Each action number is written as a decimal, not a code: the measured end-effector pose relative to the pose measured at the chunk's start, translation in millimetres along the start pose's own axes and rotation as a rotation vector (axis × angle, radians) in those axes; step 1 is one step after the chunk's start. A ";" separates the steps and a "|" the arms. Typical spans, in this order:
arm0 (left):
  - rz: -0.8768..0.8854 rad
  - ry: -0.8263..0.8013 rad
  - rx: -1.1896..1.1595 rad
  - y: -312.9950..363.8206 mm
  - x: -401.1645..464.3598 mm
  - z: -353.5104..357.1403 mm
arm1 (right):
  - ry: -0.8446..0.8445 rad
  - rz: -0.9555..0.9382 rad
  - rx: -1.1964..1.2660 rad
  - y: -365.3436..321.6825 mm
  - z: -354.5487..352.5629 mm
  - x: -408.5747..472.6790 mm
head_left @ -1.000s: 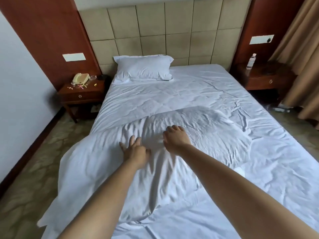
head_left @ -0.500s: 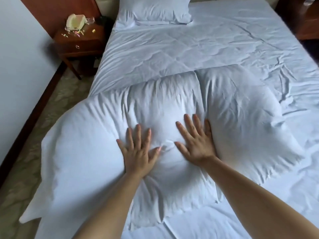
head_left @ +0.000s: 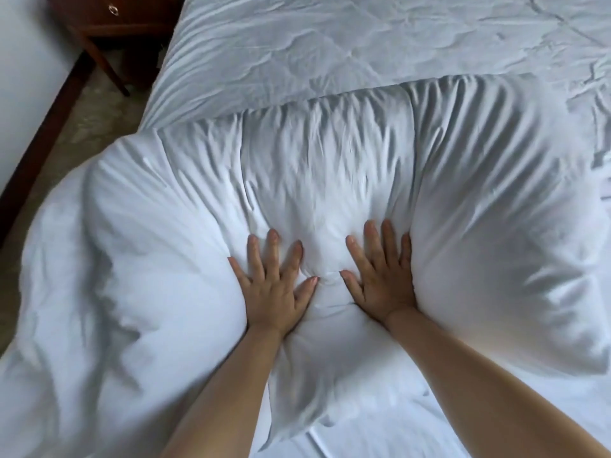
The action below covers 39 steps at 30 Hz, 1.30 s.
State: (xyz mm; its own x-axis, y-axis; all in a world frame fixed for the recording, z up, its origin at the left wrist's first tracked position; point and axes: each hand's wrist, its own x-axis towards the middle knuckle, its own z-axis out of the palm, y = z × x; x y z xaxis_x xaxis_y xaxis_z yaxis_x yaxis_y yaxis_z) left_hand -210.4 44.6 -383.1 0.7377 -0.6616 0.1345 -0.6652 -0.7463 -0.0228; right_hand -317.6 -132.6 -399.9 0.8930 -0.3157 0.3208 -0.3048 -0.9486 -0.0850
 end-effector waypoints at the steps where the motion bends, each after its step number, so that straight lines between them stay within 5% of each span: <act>1: -0.013 -0.019 -0.001 0.6 0.4 -7.6 | -0.021 0.009 0.007 -0.2 -7.1 2.5; 10: -0.091 -0.191 -0.124 50.4 37.1 -102.5 | -0.229 0.074 -0.087 26.2 -118.0 53.7; 17: 0.107 -0.234 -0.068 103.5 98.6 -129.1 | -0.292 0.285 -0.177 98.2 -158.0 48.5; 27: 0.197 -0.082 -0.074 121.1 115.1 -46.5 | -0.360 0.517 0.023 143.3 -90.5 21.8; 35: 0.281 0.131 -0.016 120.3 126.7 27.4 | -0.041 0.500 0.177 154.2 2.6 10.2; 39: 0.267 0.114 0.015 121.1 129.4 33.2 | -0.076 0.505 0.168 154.6 8.1 10.8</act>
State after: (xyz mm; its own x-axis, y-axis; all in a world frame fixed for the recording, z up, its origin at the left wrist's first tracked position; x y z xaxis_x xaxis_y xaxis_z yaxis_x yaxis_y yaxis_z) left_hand -191.7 -133.8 -401.4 0.5181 -0.8231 0.2326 -0.8319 -0.5481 -0.0868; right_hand -352.3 -282.8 -417.2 0.6727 -0.7281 0.1320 -0.6506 -0.6670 -0.3631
